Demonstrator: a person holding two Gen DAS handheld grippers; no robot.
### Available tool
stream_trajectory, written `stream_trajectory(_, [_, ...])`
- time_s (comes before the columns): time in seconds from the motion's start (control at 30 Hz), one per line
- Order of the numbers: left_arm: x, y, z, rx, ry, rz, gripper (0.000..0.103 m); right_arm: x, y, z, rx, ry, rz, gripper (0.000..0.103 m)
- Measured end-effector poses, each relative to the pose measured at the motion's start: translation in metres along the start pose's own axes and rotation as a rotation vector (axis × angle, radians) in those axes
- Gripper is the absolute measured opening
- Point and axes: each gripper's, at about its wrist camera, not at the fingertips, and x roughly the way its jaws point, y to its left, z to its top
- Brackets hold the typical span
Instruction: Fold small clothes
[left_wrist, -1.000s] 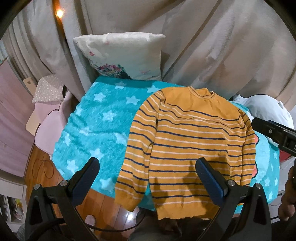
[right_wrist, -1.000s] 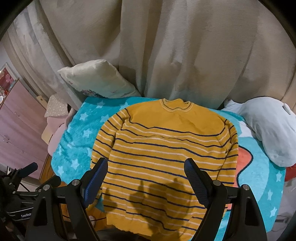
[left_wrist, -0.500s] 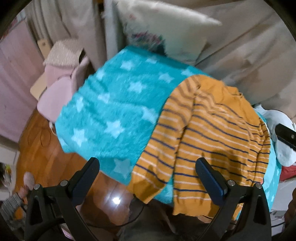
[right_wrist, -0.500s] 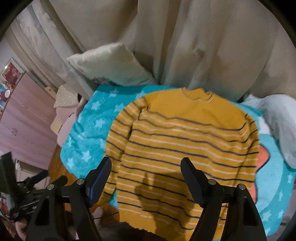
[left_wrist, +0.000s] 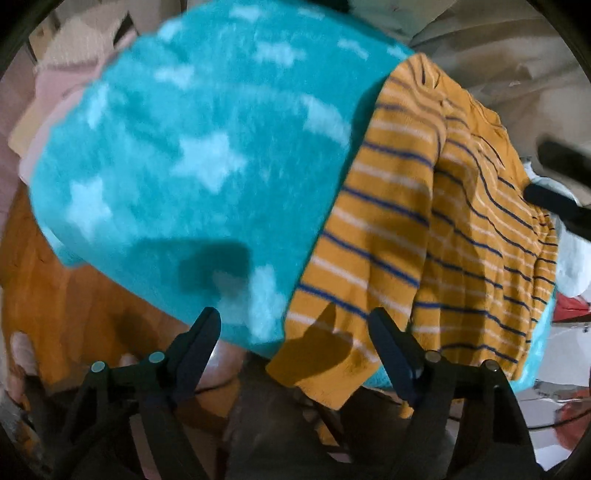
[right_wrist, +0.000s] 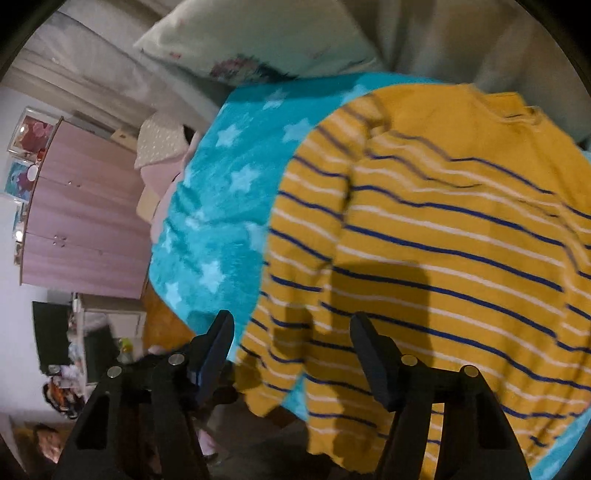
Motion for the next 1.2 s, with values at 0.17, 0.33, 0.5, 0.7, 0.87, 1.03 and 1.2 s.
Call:
stream_trajectory(0.17, [0.033,0.007,-0.008,-0.020,0.110,-0.024,0.063,0.033,0.010,0.011,0.007,0.043,-0.035,0.066])
stream_trajectory(0.33, [0.036,0.019,-0.013,-0.090,0.138,-0.086,0.031,0.054,0.015,0.014,0.003,0.089,-0.055,0.066])
stream_trajectory(0.5, [0.007,0.013,-0.021,-0.036,0.142,-0.133,0.005,0.075,0.018,0.022,0.011,0.145,-0.072,0.066])
stream_trajectory(0.7, [-0.051,-0.002,-0.015,0.033,0.028,-0.165,0.005,0.102,0.041,0.027,0.004,0.235,0.018,0.066])
stream_trajectory(0.87, [-0.086,-0.031,-0.007,0.133,-0.021,-0.096,0.004,0.113,0.057,0.028,0.003,0.300,-0.002,0.066])
stream_trajectory(1.03, [-0.113,-0.063,-0.010,0.249,-0.067,-0.081,0.004,0.097,0.063,0.029,-0.017,0.297,0.049,0.024])
stream_trajectory(1.2, [-0.148,-0.107,-0.007,0.367,-0.114,-0.126,0.004,0.042,0.048,0.034,-0.018,0.220,0.083,0.005])
